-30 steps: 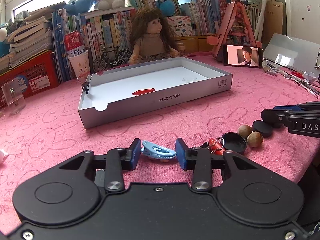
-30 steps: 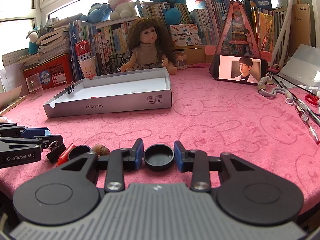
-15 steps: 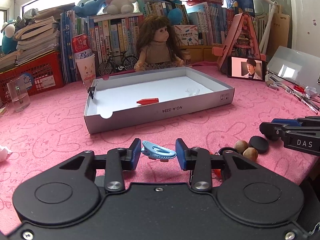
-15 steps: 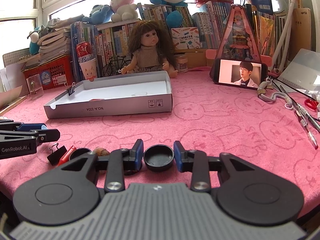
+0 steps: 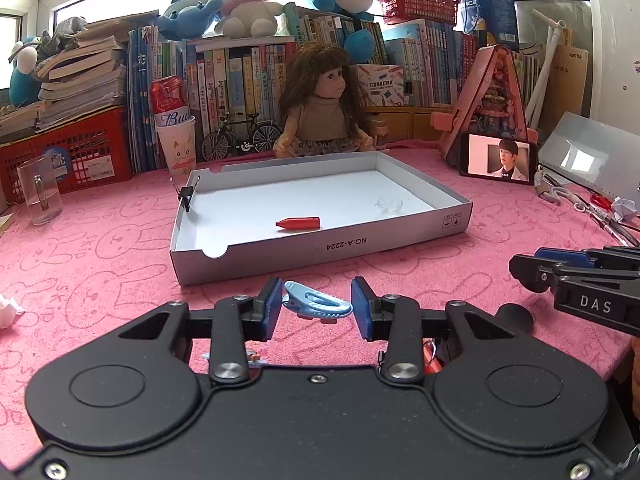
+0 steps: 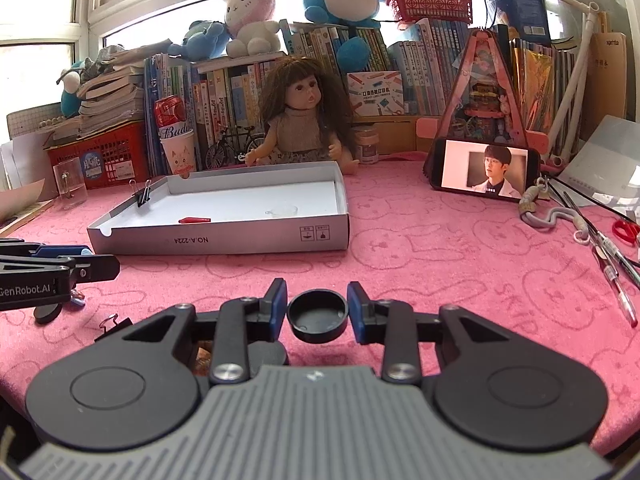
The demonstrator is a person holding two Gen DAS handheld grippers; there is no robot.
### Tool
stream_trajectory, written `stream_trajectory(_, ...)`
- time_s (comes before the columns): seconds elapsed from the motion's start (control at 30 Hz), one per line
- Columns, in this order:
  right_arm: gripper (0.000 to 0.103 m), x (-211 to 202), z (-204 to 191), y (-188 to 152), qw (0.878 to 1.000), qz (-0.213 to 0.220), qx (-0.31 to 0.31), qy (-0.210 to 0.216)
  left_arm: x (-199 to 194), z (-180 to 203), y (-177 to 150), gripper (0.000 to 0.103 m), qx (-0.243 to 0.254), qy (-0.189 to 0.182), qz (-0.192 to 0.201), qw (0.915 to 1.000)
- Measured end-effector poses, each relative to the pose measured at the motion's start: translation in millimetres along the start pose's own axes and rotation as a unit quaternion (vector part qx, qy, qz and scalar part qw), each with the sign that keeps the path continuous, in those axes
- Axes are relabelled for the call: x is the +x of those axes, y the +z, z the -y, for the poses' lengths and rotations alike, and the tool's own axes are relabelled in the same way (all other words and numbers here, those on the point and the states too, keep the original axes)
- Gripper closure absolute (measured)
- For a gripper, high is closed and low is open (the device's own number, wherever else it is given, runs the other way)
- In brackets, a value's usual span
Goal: Organize rigid objects
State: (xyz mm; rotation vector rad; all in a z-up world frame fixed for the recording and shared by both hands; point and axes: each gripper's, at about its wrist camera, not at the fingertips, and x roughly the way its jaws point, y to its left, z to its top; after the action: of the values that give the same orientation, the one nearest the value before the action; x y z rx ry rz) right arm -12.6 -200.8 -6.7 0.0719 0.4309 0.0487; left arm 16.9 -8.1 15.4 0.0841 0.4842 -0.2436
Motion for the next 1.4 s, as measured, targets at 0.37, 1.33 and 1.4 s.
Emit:
stream_trajectory(0.37,0.065,16.4,-2.8,21.1,1.000,-0.001,0.002,0.010,11.8,1.2,19.1,0.067,-0.005,0.012,0.004,0.9999)
stream_trajectory(1.33,0.065,159.3,16.3,123.6,0.987,-0.094,0.070,0.109,151.8,-44.3,115.1,0.067,-0.118,0.015,-0.066,0.9907)
stream_trajectory(1.4,0.065,172.1,16.6,124.7,0.984,-0.111,0.078,0.114,164.5,-48.2,117.3,0.067,-0.127,0.017,-0.078,0.9887)
